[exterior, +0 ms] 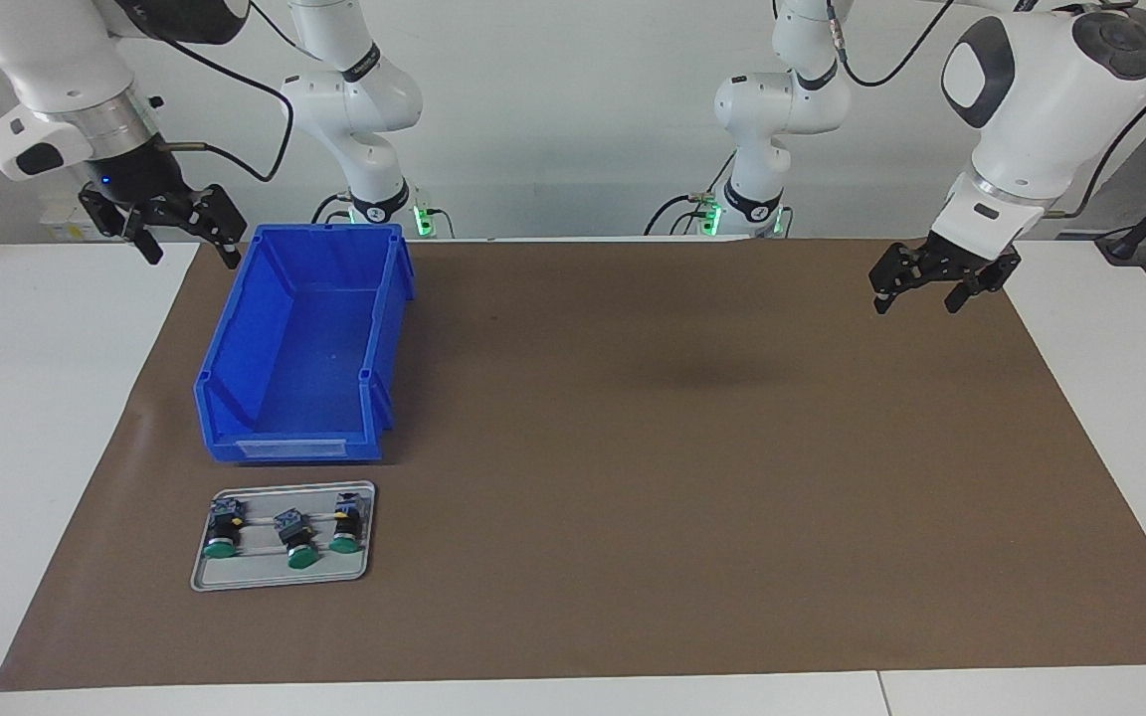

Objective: Place and press button with both arms

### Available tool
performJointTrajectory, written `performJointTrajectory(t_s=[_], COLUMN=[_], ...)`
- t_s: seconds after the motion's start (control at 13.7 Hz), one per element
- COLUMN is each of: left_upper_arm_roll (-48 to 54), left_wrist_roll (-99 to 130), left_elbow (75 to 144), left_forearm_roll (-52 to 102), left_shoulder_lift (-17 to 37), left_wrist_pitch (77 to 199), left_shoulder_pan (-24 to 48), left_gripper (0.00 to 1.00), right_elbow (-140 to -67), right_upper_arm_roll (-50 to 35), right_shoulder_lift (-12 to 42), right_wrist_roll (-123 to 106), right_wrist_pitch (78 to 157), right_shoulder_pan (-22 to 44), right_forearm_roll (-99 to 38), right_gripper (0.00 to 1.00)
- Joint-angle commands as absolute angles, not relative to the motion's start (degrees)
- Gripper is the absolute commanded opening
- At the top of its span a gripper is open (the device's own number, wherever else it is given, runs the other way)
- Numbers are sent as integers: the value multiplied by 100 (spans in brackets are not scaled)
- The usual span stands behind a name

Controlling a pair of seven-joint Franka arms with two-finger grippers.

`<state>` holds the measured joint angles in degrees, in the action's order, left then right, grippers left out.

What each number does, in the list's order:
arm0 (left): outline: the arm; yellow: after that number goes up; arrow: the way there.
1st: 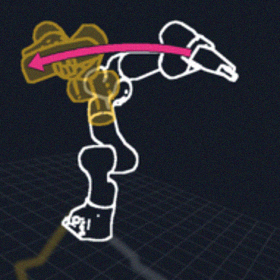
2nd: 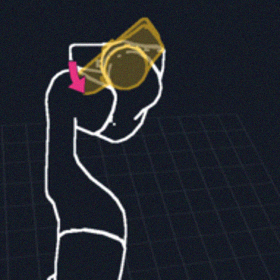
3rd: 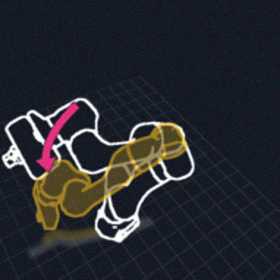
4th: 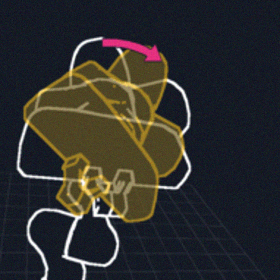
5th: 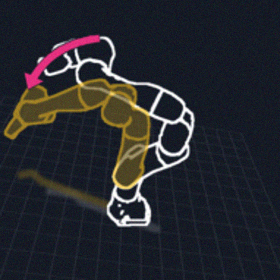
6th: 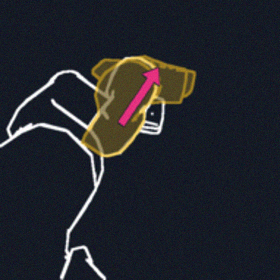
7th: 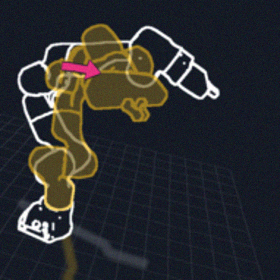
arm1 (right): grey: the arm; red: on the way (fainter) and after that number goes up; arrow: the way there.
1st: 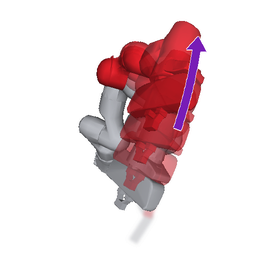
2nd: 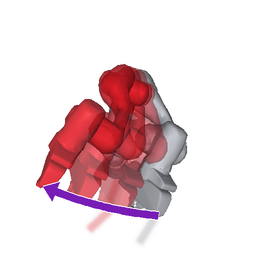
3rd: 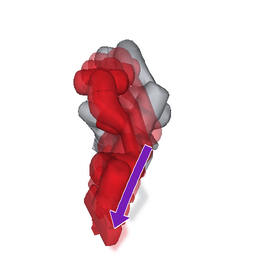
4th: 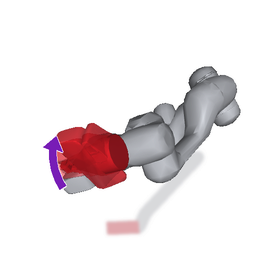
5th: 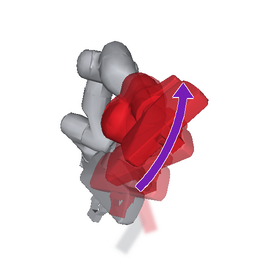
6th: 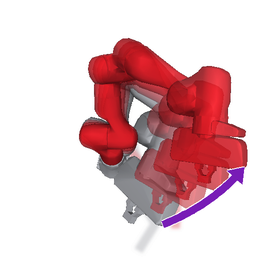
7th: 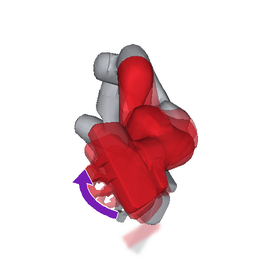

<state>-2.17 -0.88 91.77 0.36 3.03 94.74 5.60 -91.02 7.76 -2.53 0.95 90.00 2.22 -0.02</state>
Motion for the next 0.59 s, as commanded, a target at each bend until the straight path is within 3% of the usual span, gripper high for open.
performJointTrajectory(t_s=[0.0,0.51], left_upper_arm_roll=[-229,-229], left_wrist_roll=[-53,-53], left_elbow=[9325,9325], left_forearm_roll=[-62,-62], left_shoulder_lift=[149,149], left_wrist_pitch=[9448,9448], left_shoulder_pan=[571,571], left_gripper=[99,99], right_elbow=[-9228,-9211], right_upper_arm_roll=[738,703], right_shoulder_lift=[-369,-422], right_wrist_roll=[141,79], right_wrist_pitch=[9035,9000], right_shoulder_pan=[228,228], right_forearm_roll=[114,9], right_gripper=[100,100])
